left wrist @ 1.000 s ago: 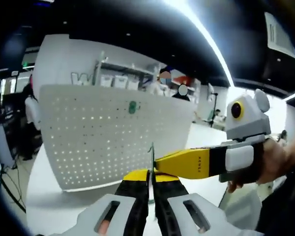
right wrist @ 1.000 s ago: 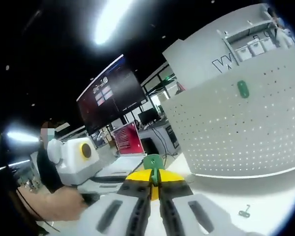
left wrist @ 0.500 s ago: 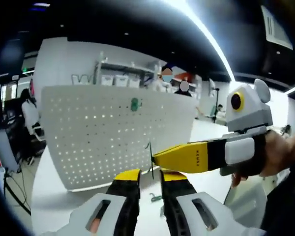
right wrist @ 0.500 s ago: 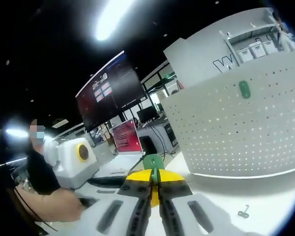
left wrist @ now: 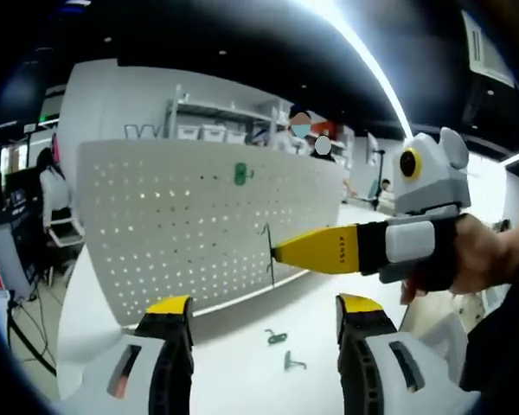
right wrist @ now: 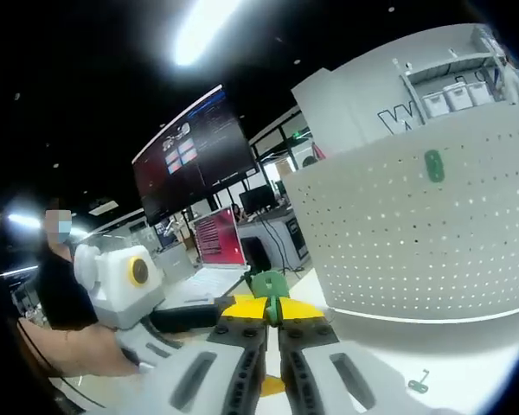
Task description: Insert the hook assembly into the mounting plate slot until the hook locks in place.
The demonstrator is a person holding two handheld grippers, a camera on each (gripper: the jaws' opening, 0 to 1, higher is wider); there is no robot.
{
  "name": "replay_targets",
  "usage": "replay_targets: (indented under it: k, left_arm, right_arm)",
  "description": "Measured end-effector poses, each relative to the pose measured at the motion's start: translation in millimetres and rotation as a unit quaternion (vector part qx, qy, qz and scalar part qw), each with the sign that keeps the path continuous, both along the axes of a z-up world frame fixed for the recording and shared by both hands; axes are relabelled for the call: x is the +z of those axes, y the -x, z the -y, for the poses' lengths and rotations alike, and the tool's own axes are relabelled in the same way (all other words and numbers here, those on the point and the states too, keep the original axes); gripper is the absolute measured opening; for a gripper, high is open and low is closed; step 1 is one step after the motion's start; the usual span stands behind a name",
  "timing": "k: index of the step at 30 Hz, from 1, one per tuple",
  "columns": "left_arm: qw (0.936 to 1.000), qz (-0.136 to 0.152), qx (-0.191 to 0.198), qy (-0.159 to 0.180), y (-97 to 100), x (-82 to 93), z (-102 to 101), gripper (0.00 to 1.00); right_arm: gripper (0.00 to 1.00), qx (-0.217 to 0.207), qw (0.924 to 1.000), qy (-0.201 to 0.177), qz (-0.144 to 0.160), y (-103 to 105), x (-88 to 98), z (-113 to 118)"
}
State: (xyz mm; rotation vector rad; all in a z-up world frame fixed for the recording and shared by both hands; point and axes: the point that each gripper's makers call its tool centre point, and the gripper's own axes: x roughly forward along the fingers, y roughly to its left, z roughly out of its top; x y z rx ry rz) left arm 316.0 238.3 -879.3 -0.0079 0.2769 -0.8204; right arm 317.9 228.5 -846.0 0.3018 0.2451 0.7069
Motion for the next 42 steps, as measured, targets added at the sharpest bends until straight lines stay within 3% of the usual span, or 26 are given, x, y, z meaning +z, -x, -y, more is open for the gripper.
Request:
replay_targets:
  k: [6,15,27,31,37,40,42]
  left_arm:
    - [0.9999,0.006,0.009,0.01,-3.5,4.6,-8.1,0.87]
    - [0.999,-0.007,0.03,0.033,-7.1,7.0,-18.2,0.94]
    - [0.9978,-0.011,0.029,0.059,-9.9,10.8,-13.6,1.0]
    - [0.998,-0.012,0.029,0.055,-10.4,10.2,-11.1,1.0]
    - [0.9976,-0.023,0.027,0.059,-10.2,5.5,-3.1,1.0]
    - [0.9974,-0.026,0.027,0.061,-9.2,5.2,-1.0,1.0]
    - [0.997,-0.03,0.032,0.064,-8.8,4.6,-1.2,1.0]
  right_arm:
    - [0.0,-0.006,1.0,0.003,0.006,-2.6,1.2,3.5]
    - [0.0,-0.024,0.9992,0.01,0.03,-9.8,5.4,9.3]
    - [0.0,-0.059,0.9956,0.019,0.071,-31.1,10.6,23.1]
    - [0.0,-0.08,0.9906,0.047,0.1,-43.7,11.8,35.7]
    - [0.0,-0.131,0.9827,0.057,0.118,-64.6,14.2,62.7]
    - [0.0,-0.166,0.9784,0.03,0.119,-75.6,18.2,79.2]
    - [0.0,-0.192,0.9724,0.033,0.129,-85.2,21.5,93.7]
